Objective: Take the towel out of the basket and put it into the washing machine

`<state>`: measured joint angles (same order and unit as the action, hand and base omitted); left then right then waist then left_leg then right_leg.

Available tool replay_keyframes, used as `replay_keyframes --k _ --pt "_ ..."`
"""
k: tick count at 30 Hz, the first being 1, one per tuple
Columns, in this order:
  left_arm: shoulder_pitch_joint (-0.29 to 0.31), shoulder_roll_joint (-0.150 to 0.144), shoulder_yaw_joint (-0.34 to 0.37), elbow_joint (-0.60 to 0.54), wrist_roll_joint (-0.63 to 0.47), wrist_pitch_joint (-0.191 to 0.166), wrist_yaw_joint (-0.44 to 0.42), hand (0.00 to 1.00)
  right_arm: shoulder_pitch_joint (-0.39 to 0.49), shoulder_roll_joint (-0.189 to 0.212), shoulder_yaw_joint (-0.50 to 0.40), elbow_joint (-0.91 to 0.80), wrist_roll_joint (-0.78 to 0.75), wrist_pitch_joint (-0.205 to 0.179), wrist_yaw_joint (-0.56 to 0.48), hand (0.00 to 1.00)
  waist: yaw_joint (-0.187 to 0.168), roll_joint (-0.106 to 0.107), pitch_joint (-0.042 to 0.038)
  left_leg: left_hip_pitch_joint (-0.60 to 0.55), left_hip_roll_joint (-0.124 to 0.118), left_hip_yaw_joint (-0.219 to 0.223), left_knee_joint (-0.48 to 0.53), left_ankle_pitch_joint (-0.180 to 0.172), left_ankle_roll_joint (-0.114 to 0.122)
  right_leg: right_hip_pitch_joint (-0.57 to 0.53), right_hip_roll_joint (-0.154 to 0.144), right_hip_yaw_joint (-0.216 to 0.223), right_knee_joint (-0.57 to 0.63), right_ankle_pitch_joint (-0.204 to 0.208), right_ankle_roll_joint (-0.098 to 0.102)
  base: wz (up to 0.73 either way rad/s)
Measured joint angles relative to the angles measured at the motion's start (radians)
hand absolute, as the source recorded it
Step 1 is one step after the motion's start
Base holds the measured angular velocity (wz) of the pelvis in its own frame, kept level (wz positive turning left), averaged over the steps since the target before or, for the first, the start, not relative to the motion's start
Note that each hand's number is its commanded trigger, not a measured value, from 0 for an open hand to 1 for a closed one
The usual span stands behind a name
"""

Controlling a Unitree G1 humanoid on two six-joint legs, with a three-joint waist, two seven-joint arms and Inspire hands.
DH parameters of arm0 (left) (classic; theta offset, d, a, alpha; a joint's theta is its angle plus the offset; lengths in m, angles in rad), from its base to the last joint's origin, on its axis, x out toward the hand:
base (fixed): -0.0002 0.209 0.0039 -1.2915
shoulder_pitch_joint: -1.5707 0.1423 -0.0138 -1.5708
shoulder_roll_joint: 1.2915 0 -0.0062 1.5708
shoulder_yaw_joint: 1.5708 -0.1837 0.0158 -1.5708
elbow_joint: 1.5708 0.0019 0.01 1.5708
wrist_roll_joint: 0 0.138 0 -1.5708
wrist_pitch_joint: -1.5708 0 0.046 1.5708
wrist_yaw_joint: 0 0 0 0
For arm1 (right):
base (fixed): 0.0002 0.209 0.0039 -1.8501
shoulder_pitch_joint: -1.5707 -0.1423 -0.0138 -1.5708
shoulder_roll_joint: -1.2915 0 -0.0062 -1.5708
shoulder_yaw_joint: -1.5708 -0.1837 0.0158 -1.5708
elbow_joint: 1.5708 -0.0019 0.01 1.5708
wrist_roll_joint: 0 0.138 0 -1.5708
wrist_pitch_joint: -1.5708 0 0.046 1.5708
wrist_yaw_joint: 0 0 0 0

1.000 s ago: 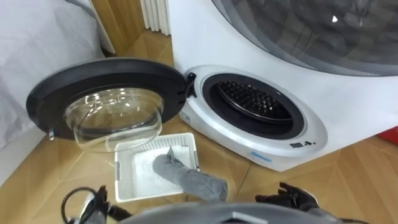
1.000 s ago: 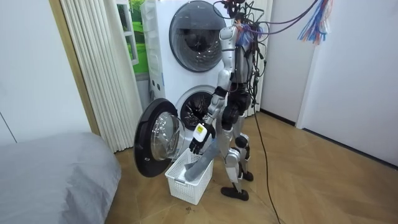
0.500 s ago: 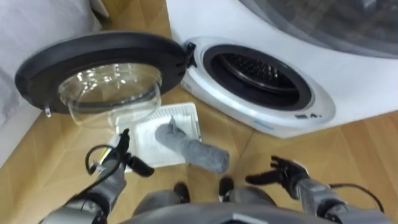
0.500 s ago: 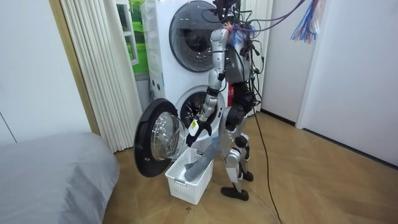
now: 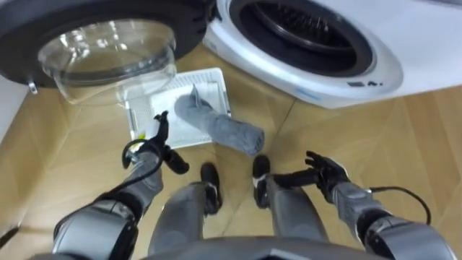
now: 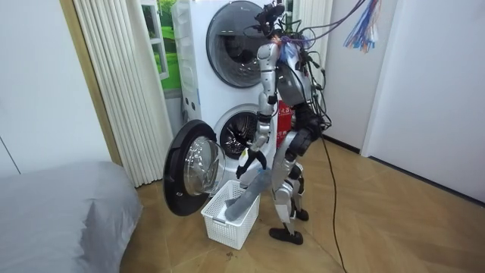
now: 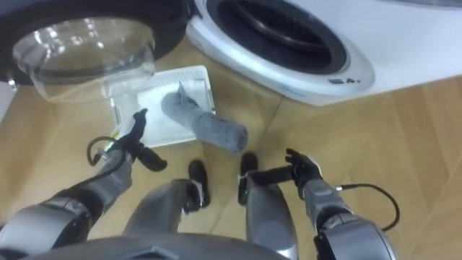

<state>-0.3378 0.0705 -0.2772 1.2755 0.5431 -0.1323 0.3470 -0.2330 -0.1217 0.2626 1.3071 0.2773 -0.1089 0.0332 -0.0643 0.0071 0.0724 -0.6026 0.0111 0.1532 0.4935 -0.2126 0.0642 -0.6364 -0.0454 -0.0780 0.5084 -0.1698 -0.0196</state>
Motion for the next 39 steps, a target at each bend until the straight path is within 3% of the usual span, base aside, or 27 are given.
replay_keyframes --k 7,12,17,22,28,34,39 --pt "-0.059 -0.007 -0.041 -0.008 0.103 -0.001 0.056 0.00 0.000 0.001 0.046 -0.104 0.115 -0.015 -0.003 0.00 -0.020 -0.003 0.0084 -0.178 0.030 0.038 0.196 -0.057 0.001 -0.206 0.002 0.048 0.196 -0.040 -0.018 -0.17" --pt "-0.112 -0.003 -0.052 0.001 0.127 0.002 0.091 0.00 -0.017 0.005 0.092 -0.137 0.180 -0.034 0.001 0.00 -0.050 -0.003 0.0092 -0.297 0.065 0.030 0.310 -0.085 -0.007 -0.309 0.025 0.045 0.271 -0.044 -0.028 -0.09" --pt "-0.142 0.002 -0.107 0.000 0.126 0.020 0.128 0.00 -0.027 0.006 0.118 -0.189 0.209 -0.044 0.014 0.00 -0.079 0.001 0.0122 -0.398 0.100 0.033 0.406 -0.115 -0.001 -0.402 0.040 0.045 0.337 -0.048 -0.033 -0.12" --pt "-0.173 0.024 -0.148 0.000 0.127 0.023 0.145 0.00 -0.027 0.003 0.134 -0.235 0.250 -0.052 0.036 0.00 -0.101 0.006 0.0131 -0.468 0.115 0.034 0.487 -0.141 0.008 -0.471 0.045 0.048 0.408 -0.062 -0.034 -0.07" --pt "-0.182 0.050 -0.182 -0.002 0.128 0.023 0.170 0.00 -0.027 -0.001 0.148 -0.268 0.281 -0.071 0.032 0.00 -0.123 0.007 0.0124 -0.513 0.108 0.036 0.554 -0.171 0.009 -0.528 0.030 0.051 0.500 -0.104 -0.034 0.06" --pt "-0.183 0.052 -0.236 -0.009 0.148 0.023 0.209 0.00 -0.027 -0.003 0.167 -0.287 0.346 -0.088 0.030 0.00 -0.132 0.006 0.0120 -0.553 0.110 0.034 0.615 -0.199 0.005 -0.573 0.033 0.053 0.563 -0.132 -0.040 0.00" --pt "-0.182 0.036 -0.238 -0.007 0.159 0.019 0.219 0.00 -0.027 -0.001 0.188 -0.303 0.361 -0.100 0.040 0.00 -0.153 0.006 0.0115 -0.578 0.121 0.025 0.675 -0.230 -0.001 -0.597 0.047 0.053 0.615 -0.156 -0.041 -0.04"
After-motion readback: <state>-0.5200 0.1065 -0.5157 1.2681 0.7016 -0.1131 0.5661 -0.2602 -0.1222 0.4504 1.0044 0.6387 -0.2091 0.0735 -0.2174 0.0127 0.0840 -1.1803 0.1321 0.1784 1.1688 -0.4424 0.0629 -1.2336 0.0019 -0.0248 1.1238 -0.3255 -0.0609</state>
